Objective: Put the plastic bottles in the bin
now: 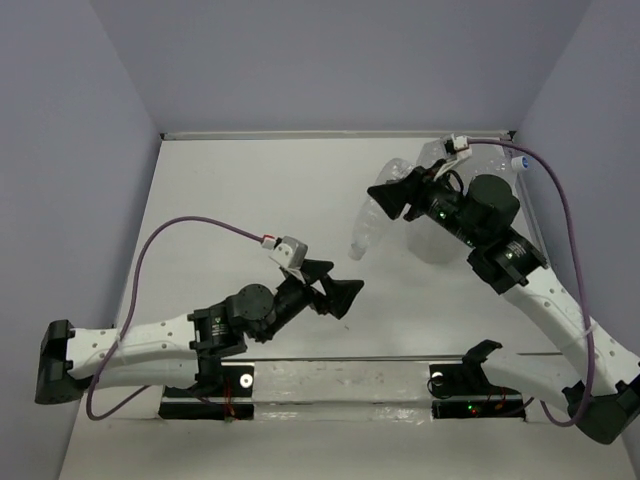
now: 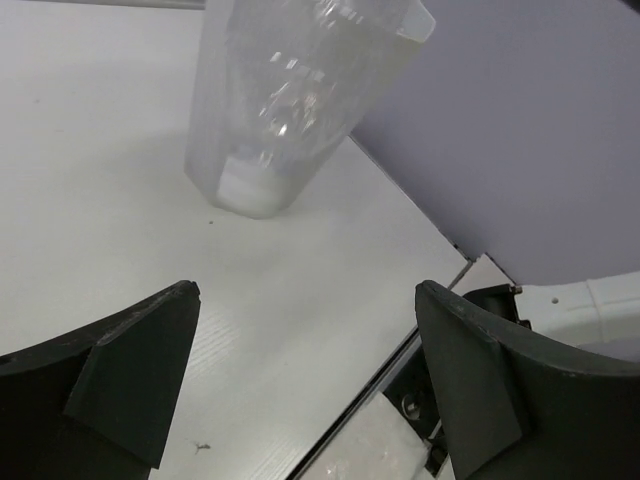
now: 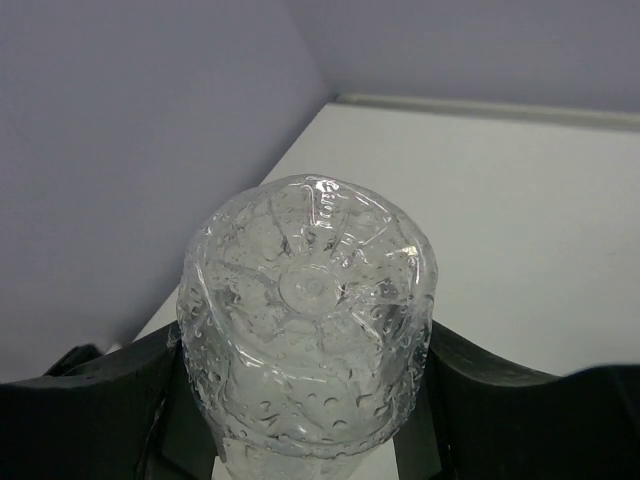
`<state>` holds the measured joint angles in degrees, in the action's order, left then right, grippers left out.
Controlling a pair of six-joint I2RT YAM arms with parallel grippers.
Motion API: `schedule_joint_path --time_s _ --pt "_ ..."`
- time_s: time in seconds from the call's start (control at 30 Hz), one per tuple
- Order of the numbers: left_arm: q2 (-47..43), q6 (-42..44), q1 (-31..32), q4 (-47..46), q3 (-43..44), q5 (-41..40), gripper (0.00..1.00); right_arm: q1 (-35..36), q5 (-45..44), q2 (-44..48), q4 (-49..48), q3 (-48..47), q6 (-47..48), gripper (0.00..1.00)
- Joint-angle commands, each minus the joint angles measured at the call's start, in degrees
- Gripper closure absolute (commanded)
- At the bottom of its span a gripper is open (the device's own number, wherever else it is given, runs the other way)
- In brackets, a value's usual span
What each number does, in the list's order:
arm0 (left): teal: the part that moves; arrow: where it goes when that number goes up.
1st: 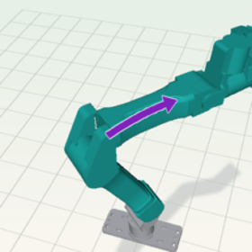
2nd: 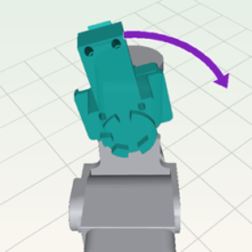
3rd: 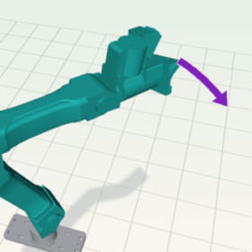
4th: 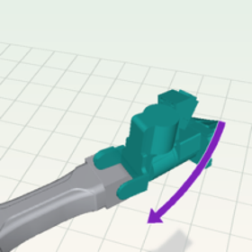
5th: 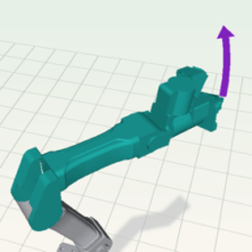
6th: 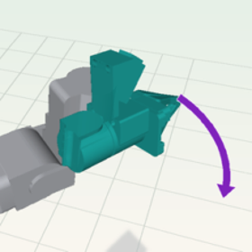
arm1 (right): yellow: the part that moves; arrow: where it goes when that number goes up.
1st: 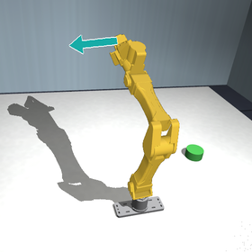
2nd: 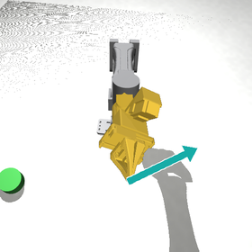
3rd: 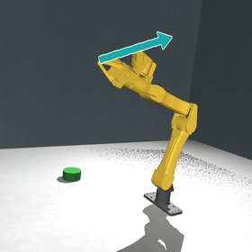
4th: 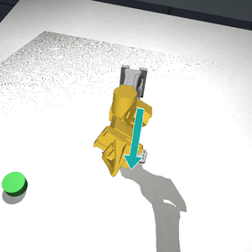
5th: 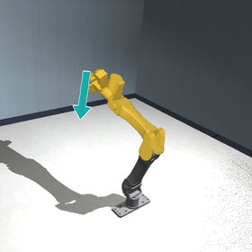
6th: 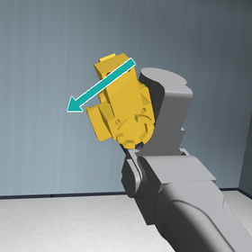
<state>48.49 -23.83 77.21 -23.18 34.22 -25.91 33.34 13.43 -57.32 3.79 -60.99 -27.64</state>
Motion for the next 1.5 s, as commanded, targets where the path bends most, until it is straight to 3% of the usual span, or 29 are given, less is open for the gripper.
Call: schedule_joint_path --time_s 0.0,0.1,0.3,0.43,0.57,0.77,1.0,1.1,1.17,1.2,1.3,1.37,1.47 --pt "-7.18 -0.25 0.22 12.70 3.75 -9.67 0.01 -0.38 -24.15 3.79 1.31 -9.75 14.34 0.68" --pt "-13.75 -0.33 0.22 21.84 6.29 -14.77 0.01 -0.38 -45.34 2.92 1.04 -14.14 23.66 0.69" --pt "-22.98 -1.64 0.40 33.01 8.06 -25.48 0.01 -0.38 -63.15 1.95 -7.64 -13.46 36.68 0.70" --pt "-28.00 -2.97 0.31 33.98 6.74 -24.72 0.01 -3.72 -65.99 -0.42 -10.56 -14.24 43.10 0.70" --pt "-29.59 -3.41 0.40 40.03 11.12 -23.48 0.01 -6.18 -65.47 -3.67 -10.65 -14.07 44.17 0.71" --pt "-30.65 -0.96 0.40 39.36 11.40 -22.26 0.01 -7.94 -62.30 -7.01 -10.39 -6.97 38.11 0.71" --pt "-22.84 4.41 0.31 42.16 16.84 -20.31 0.01 -7.94 -57.38 -6.58 -5.11 -1.42 26.78 0.70" --pt "-22.12 4.59 0.31 40.42 14.67 -22.07 0.01 -7.94 -58.86 -6.23 -4.41 1.48 23.96 0.61" --pt "-22.21 3.37 0.22 41.10 14.56 -21.73 0.01 -8.46 -59.40 -5.79 -4.23 2.63 23.42 0.48" --pt "-22.73 2.23 0.22 42.24 14.39 -21.90 0.01 -8.47 -59.75 -5.52 -3.97 2.89 23.07 0.30" --pt "-24.92 0.81 0.22 43.47 13.42 -23.56 0.01 -8.47 -59.14 -4.21 -1.79 1.85 22.10 0.07" --pt "-26.33 0.37 0.22 43.22 12.89 -24.10 0.01 -8.47 -58.70 -3.77 -0.54 -0.96 22.10 0.01" --pt "-28.18 0.54 0.22 43.57 12.63 -25.24 0.01 -8.47 -57.12 -4.03 1.56 -5.78 22.45 0.00"
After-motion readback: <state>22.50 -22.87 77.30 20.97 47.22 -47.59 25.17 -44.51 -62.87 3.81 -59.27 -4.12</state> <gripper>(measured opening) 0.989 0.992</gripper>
